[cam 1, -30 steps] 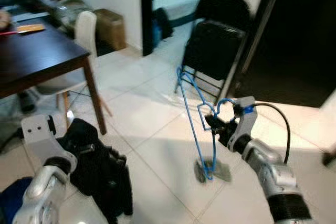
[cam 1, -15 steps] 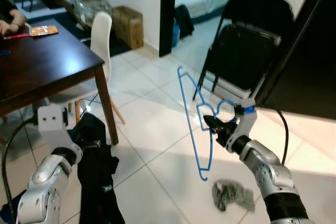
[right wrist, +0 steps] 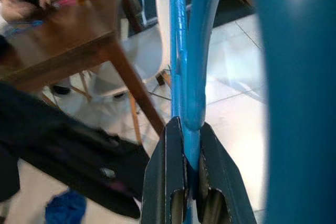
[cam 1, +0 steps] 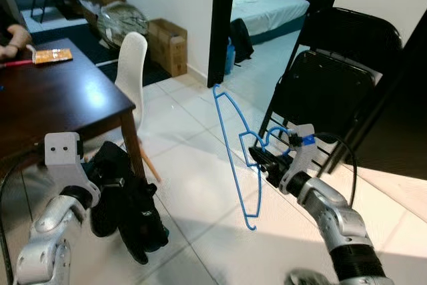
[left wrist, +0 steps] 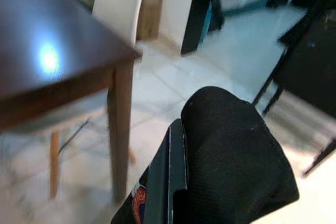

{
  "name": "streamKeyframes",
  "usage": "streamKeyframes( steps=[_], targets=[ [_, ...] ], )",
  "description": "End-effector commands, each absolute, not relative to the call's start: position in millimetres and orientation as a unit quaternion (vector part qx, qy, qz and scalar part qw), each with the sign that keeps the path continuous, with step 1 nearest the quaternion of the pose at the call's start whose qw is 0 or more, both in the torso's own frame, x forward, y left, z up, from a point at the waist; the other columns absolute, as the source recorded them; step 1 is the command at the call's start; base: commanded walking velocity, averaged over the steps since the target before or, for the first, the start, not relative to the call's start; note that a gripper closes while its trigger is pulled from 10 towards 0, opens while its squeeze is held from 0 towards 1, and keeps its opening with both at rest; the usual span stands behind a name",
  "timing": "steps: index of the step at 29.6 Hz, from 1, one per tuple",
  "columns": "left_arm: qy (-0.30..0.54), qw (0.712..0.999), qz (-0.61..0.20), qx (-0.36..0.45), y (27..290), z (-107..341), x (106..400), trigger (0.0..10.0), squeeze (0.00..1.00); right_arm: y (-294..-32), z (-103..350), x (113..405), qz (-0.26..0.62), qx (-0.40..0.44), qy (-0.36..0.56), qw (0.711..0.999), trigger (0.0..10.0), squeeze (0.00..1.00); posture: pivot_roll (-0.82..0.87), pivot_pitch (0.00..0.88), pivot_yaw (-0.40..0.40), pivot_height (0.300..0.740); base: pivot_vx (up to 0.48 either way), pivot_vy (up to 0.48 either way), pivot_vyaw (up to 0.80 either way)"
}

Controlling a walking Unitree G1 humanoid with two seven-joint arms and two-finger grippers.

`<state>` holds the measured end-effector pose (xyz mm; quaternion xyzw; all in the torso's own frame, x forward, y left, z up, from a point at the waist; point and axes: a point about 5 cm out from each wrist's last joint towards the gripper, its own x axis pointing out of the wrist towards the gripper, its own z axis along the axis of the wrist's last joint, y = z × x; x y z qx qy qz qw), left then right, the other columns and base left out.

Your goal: Hang hanger

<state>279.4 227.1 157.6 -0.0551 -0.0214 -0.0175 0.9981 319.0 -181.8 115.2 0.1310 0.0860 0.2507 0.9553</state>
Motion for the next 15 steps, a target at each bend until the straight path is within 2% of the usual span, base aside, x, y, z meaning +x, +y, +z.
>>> streamKeyframes(
  steps=[1,3,5,9,13,14,15],
  targets=[
    [-0.045,0.998,-0.017,-0.036,230.5,169.9,281.5,10.0,0.0,-178.4,120.1,320.1,0.257,0.131,0.078,0.954,10.0,0.0,0.08,0.0,-0.052,0.74,0.48,0.0,0.0],
    [-0.063,0.997,-0.02,-0.033,228.6,182.3,286.6,10.0,0.0,-179.0,120.3,319.9,0.257,0.13,0.078,0.954,10.0,0.0,0.08,0.0,-0.055,0.74,0.48,0.0,0.0],
    [-0.106,0.994,-0.012,-0.018,230.0,216.1,297.1,10.0,0.0,-180.6,120.7,318.7,0.259,0.127,0.079,0.954,10.0,0.0,0.07,0.0,-0.057,0.74,0.48,0.0,0.0],
    [-0.119,0.993,-0.007,-0.011,232.6,227.1,299.9,10.0,0.0,-180.8,120.9,318.4,0.26,0.122,0.078,0.955,10.0,0.0,0.07,0.0,-0.057,0.74,0.48,0.0,0.0],
    [-0.161,0.987,0.005,0.007,242.4,261.2,306.1,10.0,0.0,-178.4,120.8,317.0,0.271,0.111,0.08,0.953,10.0,0.0,0.07,0.0,-0.054,0.74,0.48,0.0,0.8],
    [-0.186,0.982,0.014,0.021,249.9,282.4,307.5,10.0,0.0,-178.3,120.6,316.6,0.272,0.111,0.08,0.952,10.0,0.0,0.07,0.0,-0.05,0.74,0.48,0.0,0.8],
    [-0.186,0.982,0.014,0.021,249.9,282.4,307.5,10.0,0.0,-178.3,120.6,316.6,0.272,0.111,0.08,0.952,10.0,0.0,0.07,0.0,-0.05,0.74,0.48,0.0,0.8]
  ],
)
